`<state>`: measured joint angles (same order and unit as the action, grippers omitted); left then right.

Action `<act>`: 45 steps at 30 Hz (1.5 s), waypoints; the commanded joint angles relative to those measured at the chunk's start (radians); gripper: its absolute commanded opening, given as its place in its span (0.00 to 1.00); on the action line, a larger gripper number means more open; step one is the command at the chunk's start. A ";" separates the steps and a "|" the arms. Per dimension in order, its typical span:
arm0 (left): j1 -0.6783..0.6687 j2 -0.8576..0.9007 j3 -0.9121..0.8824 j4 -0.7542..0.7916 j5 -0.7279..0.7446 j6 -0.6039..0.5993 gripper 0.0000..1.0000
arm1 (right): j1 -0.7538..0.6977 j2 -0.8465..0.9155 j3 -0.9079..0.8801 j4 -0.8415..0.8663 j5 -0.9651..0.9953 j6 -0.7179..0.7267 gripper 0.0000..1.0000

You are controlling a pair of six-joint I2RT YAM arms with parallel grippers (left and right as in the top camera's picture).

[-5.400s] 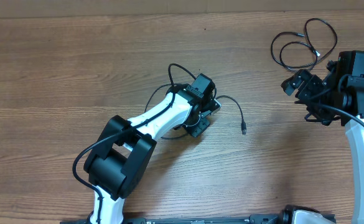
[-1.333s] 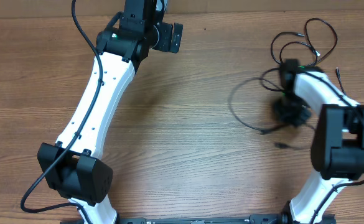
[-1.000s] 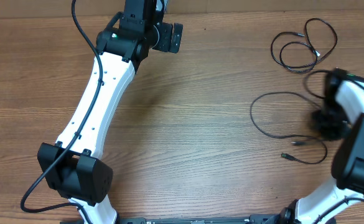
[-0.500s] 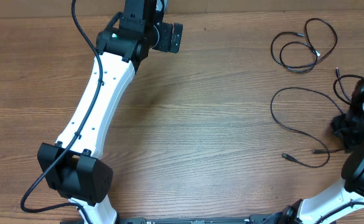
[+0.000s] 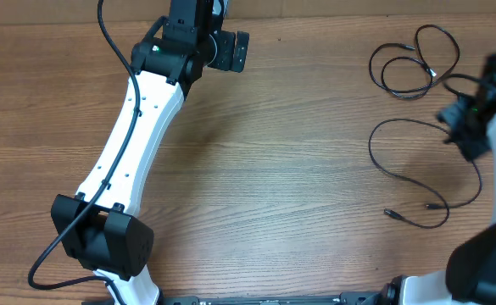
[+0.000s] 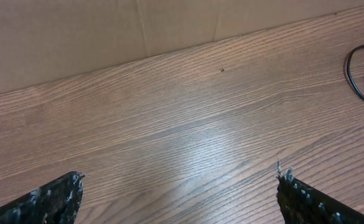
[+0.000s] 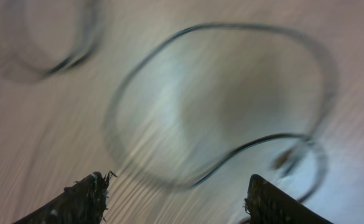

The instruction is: Untangle cables

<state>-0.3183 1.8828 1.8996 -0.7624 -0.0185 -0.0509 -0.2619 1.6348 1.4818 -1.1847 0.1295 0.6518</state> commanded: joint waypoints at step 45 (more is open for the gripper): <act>0.004 -0.019 0.015 0.003 0.011 -0.009 1.00 | 0.373 -0.601 -0.055 -0.139 -0.146 -0.313 1.00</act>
<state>-0.3183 1.8828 1.8996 -0.7624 -0.0185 -0.0505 0.1120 1.0935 1.4750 -1.3426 -0.0319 0.4099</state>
